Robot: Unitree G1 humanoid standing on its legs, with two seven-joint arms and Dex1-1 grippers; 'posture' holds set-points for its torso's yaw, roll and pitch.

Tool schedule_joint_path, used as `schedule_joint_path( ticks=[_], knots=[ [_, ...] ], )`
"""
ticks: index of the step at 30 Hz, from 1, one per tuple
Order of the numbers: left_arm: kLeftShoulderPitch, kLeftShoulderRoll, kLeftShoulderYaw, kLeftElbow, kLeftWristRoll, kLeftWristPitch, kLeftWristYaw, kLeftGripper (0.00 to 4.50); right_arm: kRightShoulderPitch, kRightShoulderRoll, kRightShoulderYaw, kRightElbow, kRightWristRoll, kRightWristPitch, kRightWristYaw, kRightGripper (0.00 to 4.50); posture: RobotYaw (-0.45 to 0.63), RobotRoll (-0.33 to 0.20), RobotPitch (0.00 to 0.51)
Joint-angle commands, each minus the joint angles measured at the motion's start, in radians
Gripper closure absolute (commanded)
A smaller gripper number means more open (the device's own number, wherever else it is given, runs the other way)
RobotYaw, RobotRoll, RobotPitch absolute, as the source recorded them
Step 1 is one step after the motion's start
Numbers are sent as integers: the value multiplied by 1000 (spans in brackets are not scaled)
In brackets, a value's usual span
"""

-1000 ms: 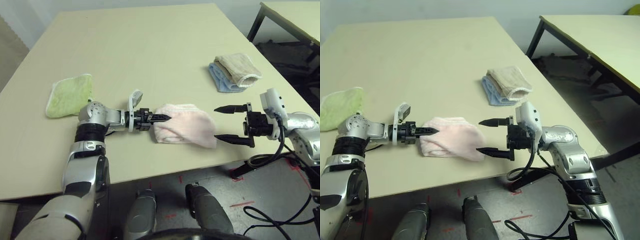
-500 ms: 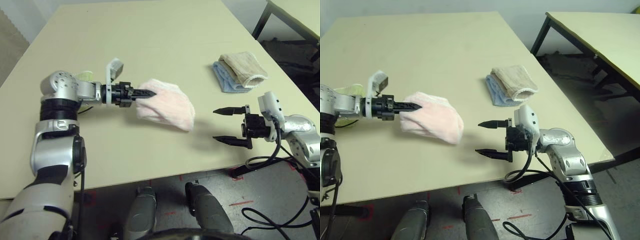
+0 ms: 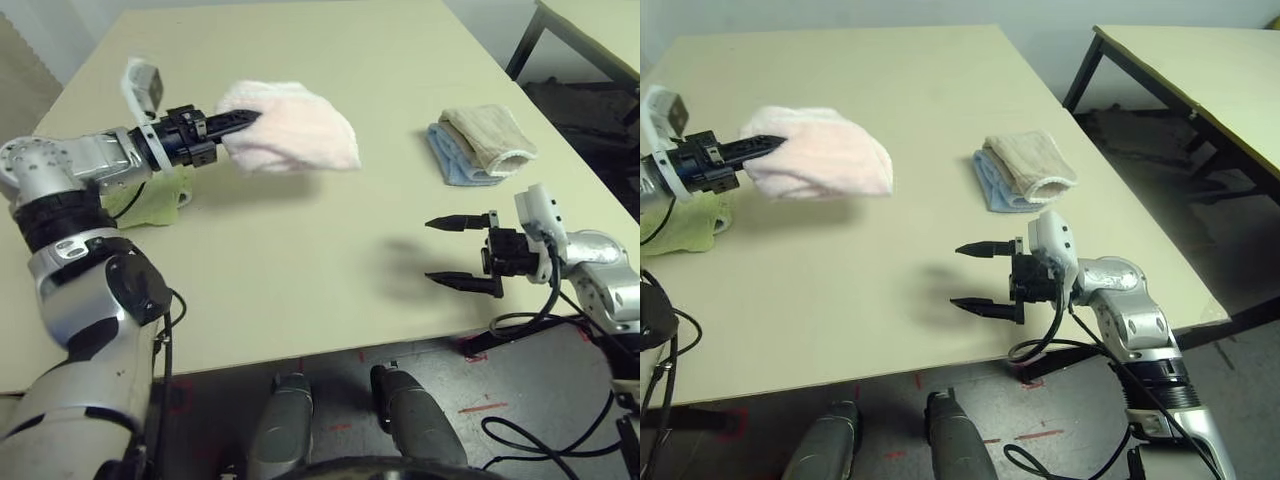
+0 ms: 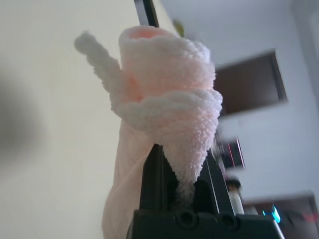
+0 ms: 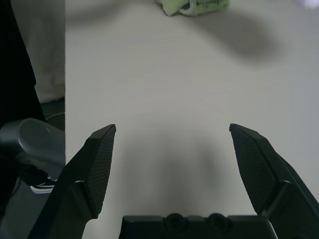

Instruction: Fold the towel and set it aside.

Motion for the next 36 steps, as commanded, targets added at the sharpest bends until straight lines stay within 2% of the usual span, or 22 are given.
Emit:
schedule_joint_path(
  ticks=[1, 9, 14, 21, 31, 36],
  knots=[
    [33, -34, 127, -119, -12, -97, 120, 4485, -3, 3, 11, -1, -3, 7, 7, 0, 72, 0, 154],
    [158, -119, 291, -368, -102, -282, 310, 4485, 4, 1, 9, -8, 2, 16, 13, 0, 87, 0, 157],
    [256, -180, 347, -471, -208, -416, 411, 4485, -10, 4, 11, 4, 1, 21, 19, 0, 99, 0, 159],
    [349, -257, 278, -447, -273, -627, 422, 4485, -7, 12, 21, -14, 5, 46, 25, 0, 133, 0, 159],
    [465, -226, 170, -312, -282, -823, 327, 4485, -7, 3, 6, -16, 6, 54, 32, 0, 129, 0, 154],
    [512, -256, 125, -261, -288, -887, 295, 4485, 2, 4, 6, -23, 4, 50, 29, 0, 119, 0, 150]
  ],
)
